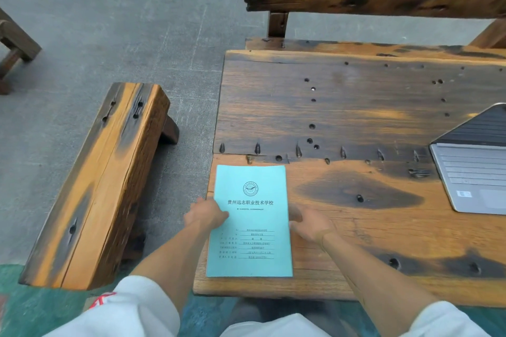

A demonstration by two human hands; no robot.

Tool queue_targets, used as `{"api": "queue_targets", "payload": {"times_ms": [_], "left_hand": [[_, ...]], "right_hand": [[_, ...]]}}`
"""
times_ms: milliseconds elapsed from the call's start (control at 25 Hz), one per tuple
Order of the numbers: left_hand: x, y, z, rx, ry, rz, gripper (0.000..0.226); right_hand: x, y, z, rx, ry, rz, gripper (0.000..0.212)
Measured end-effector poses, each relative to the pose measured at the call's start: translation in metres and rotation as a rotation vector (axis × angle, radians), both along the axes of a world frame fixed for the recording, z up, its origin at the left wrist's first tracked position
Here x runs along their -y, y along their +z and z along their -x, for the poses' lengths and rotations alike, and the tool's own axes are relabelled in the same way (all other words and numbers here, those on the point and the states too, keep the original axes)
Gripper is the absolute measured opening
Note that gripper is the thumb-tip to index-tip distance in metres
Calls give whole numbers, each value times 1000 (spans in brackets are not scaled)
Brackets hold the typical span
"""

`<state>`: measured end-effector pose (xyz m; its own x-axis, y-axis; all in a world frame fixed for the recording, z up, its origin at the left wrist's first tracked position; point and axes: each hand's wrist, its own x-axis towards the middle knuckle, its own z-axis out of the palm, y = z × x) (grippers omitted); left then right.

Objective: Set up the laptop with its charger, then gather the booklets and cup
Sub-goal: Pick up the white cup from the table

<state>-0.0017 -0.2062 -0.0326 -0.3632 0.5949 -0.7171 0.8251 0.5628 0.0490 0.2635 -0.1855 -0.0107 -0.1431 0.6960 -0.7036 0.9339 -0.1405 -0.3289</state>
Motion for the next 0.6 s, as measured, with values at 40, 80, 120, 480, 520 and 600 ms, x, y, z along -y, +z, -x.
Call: {"api": "queue_targets", "payload": {"times_ms": [40,80,120,480,520,600], "left_hand": [[-4,7,-2,6,-12,-48,69],[-7,14,-5,18,-40,-90,75],[-11,20,-9,31,-84,-132,81],[-31,86,-94,79,-441,-488,87],[-33,95,-109,84,-465,-525,87],[-34,112,-142,82,-512,-592,87]], "right_hand": [[-1,5,-5,27,5,-53,64],[-1,10,-12,57,16,-107,67],[-3,16,-20,85,42,-145,70],[4,87,-134,200,77,-440,72],[8,95,-152,203,51,-464,73],[19,109,-189,221,0,-504,73]]}}
